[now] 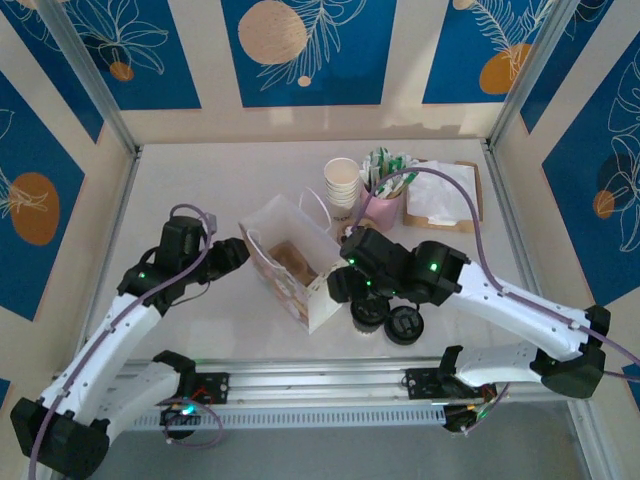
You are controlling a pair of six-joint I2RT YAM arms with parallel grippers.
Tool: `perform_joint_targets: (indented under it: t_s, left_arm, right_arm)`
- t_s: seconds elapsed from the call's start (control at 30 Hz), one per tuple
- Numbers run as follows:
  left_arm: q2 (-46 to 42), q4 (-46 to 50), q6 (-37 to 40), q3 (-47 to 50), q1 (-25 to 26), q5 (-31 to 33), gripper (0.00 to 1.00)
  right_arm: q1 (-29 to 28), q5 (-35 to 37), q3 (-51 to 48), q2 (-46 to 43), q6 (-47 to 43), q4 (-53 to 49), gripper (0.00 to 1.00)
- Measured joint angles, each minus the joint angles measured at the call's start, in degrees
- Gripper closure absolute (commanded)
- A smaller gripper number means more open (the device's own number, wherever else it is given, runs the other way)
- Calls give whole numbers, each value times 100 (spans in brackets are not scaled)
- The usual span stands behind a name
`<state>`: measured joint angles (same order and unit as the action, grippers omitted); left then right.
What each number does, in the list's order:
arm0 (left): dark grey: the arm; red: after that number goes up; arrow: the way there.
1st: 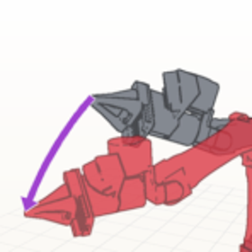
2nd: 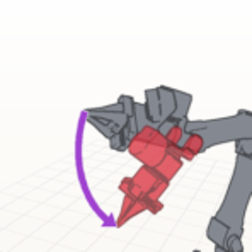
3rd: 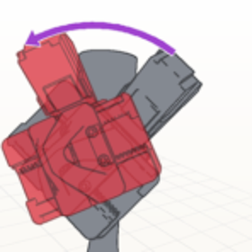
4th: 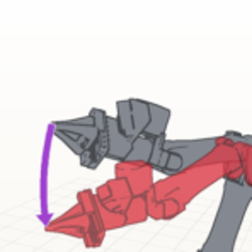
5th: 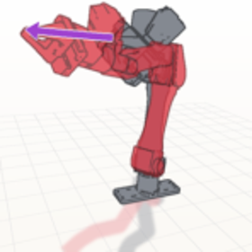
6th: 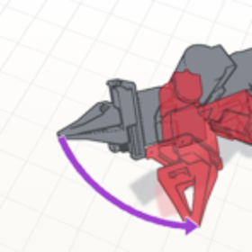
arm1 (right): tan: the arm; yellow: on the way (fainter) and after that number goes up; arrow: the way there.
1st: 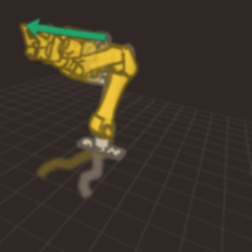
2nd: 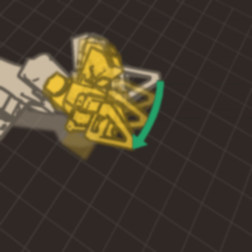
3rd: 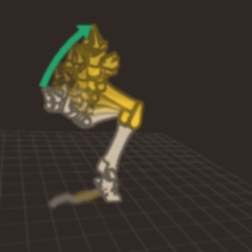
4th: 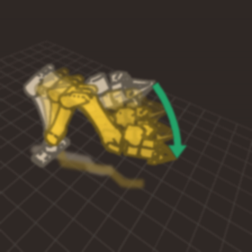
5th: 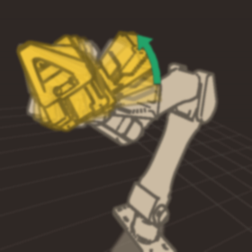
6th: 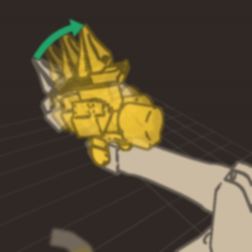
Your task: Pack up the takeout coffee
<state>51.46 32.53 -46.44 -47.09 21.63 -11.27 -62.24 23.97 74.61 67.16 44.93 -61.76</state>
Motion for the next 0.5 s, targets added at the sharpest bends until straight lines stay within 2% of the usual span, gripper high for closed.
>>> perform_joint_targets:
  t_s: [0.23, 0.5]
  left_arm:
    - [450, -490, -107, -13, 2, 37, 54]
    - [1080, -1043, -275, -127, 2, -39, 52]
  right_arm:
    - [4, 153, 0, -313, 702, -1128, 28]
    - [42, -87, -767, -621, 911, -1335, 24]
